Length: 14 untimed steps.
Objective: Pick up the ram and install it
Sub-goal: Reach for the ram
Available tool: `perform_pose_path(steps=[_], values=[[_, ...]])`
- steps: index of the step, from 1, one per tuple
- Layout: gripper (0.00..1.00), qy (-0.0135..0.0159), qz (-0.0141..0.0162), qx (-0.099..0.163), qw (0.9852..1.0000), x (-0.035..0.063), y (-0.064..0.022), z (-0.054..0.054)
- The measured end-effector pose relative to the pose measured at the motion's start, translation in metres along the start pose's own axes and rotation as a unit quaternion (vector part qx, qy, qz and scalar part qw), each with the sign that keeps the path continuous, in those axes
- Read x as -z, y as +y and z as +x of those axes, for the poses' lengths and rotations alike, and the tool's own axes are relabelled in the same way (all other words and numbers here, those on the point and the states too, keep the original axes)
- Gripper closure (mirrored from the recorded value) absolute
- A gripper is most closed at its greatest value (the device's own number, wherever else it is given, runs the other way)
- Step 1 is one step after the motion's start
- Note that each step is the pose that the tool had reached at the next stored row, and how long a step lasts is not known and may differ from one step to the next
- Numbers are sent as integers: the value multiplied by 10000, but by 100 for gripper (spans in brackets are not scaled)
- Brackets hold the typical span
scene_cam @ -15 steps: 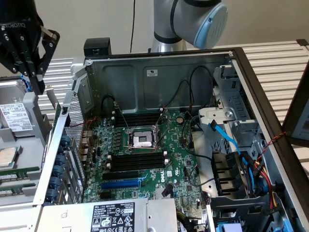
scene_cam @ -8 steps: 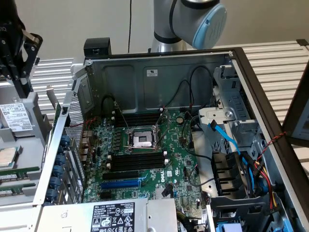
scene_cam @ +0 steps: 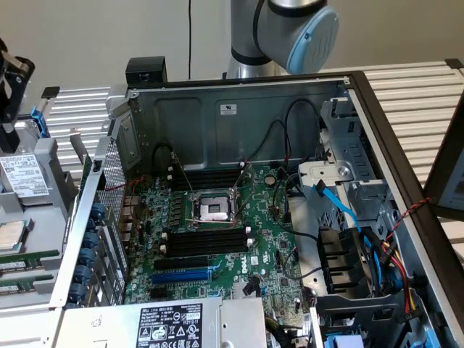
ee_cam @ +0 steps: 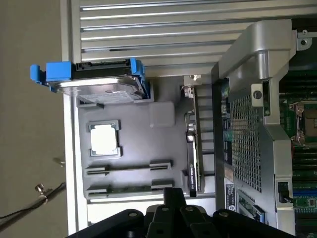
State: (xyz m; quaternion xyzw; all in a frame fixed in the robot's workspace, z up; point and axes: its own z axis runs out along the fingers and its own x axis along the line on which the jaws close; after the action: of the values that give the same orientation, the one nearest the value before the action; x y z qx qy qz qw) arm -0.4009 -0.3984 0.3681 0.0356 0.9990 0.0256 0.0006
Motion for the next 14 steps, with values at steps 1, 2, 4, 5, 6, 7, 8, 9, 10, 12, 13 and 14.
perform_pose_path(steps=[1, 2, 4, 5, 6, 7, 8, 9, 10, 12, 13, 14], values=[[89, 0, -1, 0, 10000, -5, -3, 49], [89, 0, -1, -1, 10000, -8, -7, 94], [89, 0, -4, 0, 10000, -15, -14, 182], [89, 0, -6, 0, 10000, -18, -17, 228], [89, 1, -9, 0, 10000, -20, -20, 275], [89, 1, -12, 0, 10000, -22, -24, 317], [89, 5, -21, -1, 10000, -26, -30, 412], [89, 12, -32, -1, 10000, -26, -33, 450], [89, 29, -39, -2, 10000, -27, -34, 461], [89, 34, -42, -2, 10000, -27, -34, 461], [89, 35, -42, -2, 10000, -26, -34, 461], [89, 35, -42, -2, 10000, -26, -34, 461]])
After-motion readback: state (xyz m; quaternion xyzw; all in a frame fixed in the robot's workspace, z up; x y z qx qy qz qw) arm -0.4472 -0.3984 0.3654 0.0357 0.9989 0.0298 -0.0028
